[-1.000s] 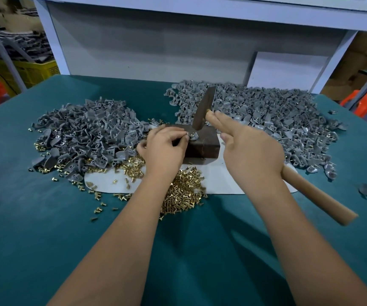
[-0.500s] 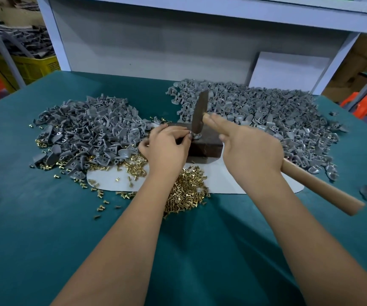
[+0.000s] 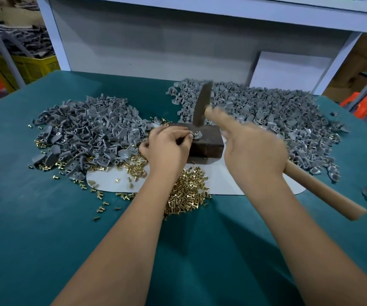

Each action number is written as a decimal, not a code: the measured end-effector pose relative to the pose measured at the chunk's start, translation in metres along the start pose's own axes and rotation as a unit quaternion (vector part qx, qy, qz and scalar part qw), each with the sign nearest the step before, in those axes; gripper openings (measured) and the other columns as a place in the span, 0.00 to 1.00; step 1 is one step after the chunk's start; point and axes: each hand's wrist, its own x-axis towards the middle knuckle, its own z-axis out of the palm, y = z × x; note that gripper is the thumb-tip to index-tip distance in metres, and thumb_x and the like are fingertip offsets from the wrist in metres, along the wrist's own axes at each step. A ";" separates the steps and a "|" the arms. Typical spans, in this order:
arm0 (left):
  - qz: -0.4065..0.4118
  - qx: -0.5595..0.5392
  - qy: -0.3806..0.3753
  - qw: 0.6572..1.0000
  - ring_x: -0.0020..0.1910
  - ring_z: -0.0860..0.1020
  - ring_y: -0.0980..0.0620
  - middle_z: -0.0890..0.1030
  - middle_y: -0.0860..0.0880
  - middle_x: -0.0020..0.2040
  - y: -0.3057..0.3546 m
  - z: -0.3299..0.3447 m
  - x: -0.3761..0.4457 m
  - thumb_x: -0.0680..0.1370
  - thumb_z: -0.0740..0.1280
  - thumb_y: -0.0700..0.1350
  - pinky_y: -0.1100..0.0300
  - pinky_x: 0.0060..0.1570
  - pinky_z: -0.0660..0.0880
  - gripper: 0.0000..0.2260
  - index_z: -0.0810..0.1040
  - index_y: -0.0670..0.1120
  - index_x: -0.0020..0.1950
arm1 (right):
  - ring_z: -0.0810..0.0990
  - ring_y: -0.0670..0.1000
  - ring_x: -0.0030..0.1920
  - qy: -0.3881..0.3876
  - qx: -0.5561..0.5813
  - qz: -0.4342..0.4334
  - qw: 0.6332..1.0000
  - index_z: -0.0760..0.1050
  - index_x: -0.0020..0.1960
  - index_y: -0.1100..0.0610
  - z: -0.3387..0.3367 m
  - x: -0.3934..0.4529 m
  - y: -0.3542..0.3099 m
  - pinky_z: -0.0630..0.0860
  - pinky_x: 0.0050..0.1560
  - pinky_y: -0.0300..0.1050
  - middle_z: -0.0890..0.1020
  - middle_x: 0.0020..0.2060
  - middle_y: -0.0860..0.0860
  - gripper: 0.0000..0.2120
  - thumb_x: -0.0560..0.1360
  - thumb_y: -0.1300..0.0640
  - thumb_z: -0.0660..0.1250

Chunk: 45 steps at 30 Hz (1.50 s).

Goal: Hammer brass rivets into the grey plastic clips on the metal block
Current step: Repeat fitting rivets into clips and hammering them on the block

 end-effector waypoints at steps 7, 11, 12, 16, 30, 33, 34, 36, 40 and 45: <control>-0.003 -0.005 0.001 1.000 0.68 0.66 0.56 0.81 0.62 0.57 -0.001 0.001 0.000 0.77 0.69 0.53 0.47 0.65 0.54 0.07 0.85 0.56 0.52 | 0.57 0.49 0.25 0.034 0.009 0.039 0.999 0.61 0.69 0.32 0.001 0.001 0.001 0.49 0.26 0.36 0.72 0.32 0.49 0.27 0.77 0.54 0.65; 0.000 -0.002 0.005 1.000 0.67 0.66 0.55 0.82 0.62 0.56 0.000 0.001 0.000 0.77 0.69 0.53 0.48 0.64 0.55 0.06 0.86 0.57 0.51 | 0.61 0.50 0.29 -0.046 0.002 0.015 0.999 0.53 0.70 0.28 0.007 -0.005 0.003 0.49 0.26 0.40 0.78 0.40 0.48 0.29 0.80 0.54 0.60; -0.002 -0.003 0.005 1.000 0.68 0.66 0.55 0.82 0.62 0.57 0.000 0.001 0.000 0.77 0.69 0.53 0.47 0.65 0.55 0.06 0.86 0.57 0.51 | 0.59 0.49 0.27 -0.031 0.007 0.018 0.999 0.53 0.70 0.28 0.005 -0.002 0.002 0.49 0.26 0.39 0.77 0.38 0.48 0.28 0.80 0.53 0.60; 0.000 -0.002 0.003 1.000 0.68 0.66 0.55 0.82 0.61 0.57 0.000 0.001 -0.001 0.77 0.70 0.52 0.45 0.67 0.55 0.07 0.85 0.55 0.53 | 0.58 0.50 0.24 0.064 0.019 0.045 0.997 0.62 0.69 0.32 -0.004 0.002 0.000 0.48 0.26 0.35 0.67 0.31 0.47 0.28 0.76 0.54 0.66; -0.002 -0.022 0.010 1.000 0.67 0.67 0.55 0.82 0.62 0.56 0.002 -0.001 -0.002 0.77 0.70 0.52 0.49 0.65 0.54 0.06 0.86 0.56 0.50 | 0.63 0.50 0.27 -0.063 -0.002 -0.006 0.998 0.52 0.71 0.30 0.002 -0.007 0.005 0.56 0.26 0.41 0.75 0.35 0.50 0.29 0.80 0.55 0.59; -0.002 -0.014 0.005 1.000 0.67 0.66 0.55 0.82 0.62 0.56 0.003 -0.002 -0.002 0.78 0.69 0.52 0.46 0.66 0.54 0.06 0.86 0.56 0.51 | 0.62 0.52 0.27 -0.032 0.012 -0.001 0.999 0.54 0.71 0.31 -0.001 0.003 0.007 0.53 0.26 0.40 0.79 0.39 0.52 0.26 0.80 0.53 0.59; -0.004 -0.009 0.000 1.000 0.68 0.66 0.55 0.82 0.62 0.57 0.003 -0.002 -0.002 0.78 0.69 0.52 0.46 0.67 0.54 0.07 0.85 0.56 0.52 | 0.63 0.52 0.27 0.004 0.021 0.010 1.000 0.57 0.71 0.32 -0.004 0.005 0.008 0.52 0.26 0.39 0.78 0.36 0.52 0.27 0.79 0.53 0.61; -0.009 0.000 -0.005 1.000 0.68 0.65 0.55 0.81 0.62 0.57 0.003 0.000 -0.002 0.78 0.69 0.53 0.46 0.67 0.55 0.07 0.85 0.56 0.53 | 0.61 0.51 0.25 0.068 0.026 0.021 0.997 0.60 0.70 0.33 -0.006 0.007 0.007 0.53 0.26 0.36 0.71 0.30 0.51 0.28 0.77 0.55 0.65; -0.007 0.013 -0.001 1.000 0.68 0.65 0.55 0.81 0.62 0.58 0.002 -0.001 -0.001 0.78 0.68 0.53 0.48 0.65 0.56 0.07 0.85 0.57 0.53 | 0.63 0.52 0.27 -0.054 -0.020 -0.012 0.998 0.52 0.71 0.30 0.006 -0.003 0.002 0.57 0.27 0.43 0.68 0.34 0.49 0.31 0.79 0.57 0.60; -0.023 0.021 -0.021 0.999 0.69 0.64 0.56 0.80 0.62 0.59 0.003 -0.001 0.000 0.78 0.67 0.55 0.50 0.64 0.54 0.09 0.84 0.57 0.56 | 0.74 0.55 0.32 0.000 0.036 0.014 0.999 0.55 0.71 0.31 0.010 0.013 0.008 0.61 0.29 0.43 0.81 0.42 0.52 0.26 0.80 0.53 0.59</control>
